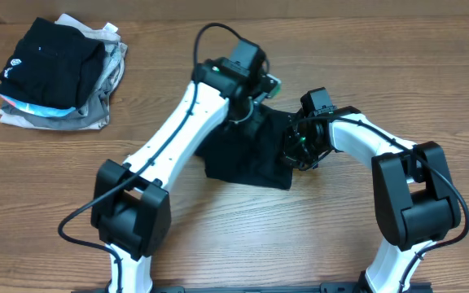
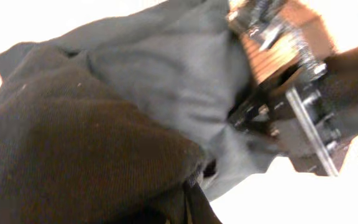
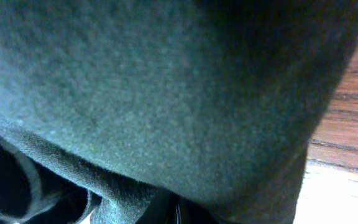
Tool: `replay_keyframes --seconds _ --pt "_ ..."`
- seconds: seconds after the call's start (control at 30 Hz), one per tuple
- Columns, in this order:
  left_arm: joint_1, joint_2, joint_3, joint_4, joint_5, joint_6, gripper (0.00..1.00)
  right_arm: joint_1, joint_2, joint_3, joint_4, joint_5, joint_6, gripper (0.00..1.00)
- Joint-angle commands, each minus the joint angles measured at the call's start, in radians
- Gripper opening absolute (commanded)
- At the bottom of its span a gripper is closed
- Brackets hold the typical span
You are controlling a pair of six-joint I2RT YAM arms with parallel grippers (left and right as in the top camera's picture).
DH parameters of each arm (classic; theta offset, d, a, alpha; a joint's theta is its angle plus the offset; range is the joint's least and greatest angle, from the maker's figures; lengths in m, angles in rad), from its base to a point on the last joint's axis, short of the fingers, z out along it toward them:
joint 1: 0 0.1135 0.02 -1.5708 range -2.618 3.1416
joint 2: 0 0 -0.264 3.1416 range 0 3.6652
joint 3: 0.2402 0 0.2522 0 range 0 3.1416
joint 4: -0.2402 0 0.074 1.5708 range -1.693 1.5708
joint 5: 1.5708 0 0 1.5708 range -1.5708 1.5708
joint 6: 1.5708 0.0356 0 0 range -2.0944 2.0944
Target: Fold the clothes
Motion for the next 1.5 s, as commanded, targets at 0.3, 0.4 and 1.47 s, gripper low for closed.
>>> replay_keyframes --seconds 0.3,0.4,1.47 --pt "-0.086 0.101 0.021 0.066 0.015 -0.084 0.32 0.008 0.054 -0.010 0.000 0.034 -0.016 0.04" --pt "-0.096 0.104 0.021 0.077 0.029 -0.083 0.48 0.004 0.054 -0.010 -0.005 0.037 -0.016 0.04" --pt "0.016 0.093 0.762 -0.264 0.012 -0.158 0.94 -0.214 -0.122 0.319 -0.311 -0.080 -0.218 0.23"
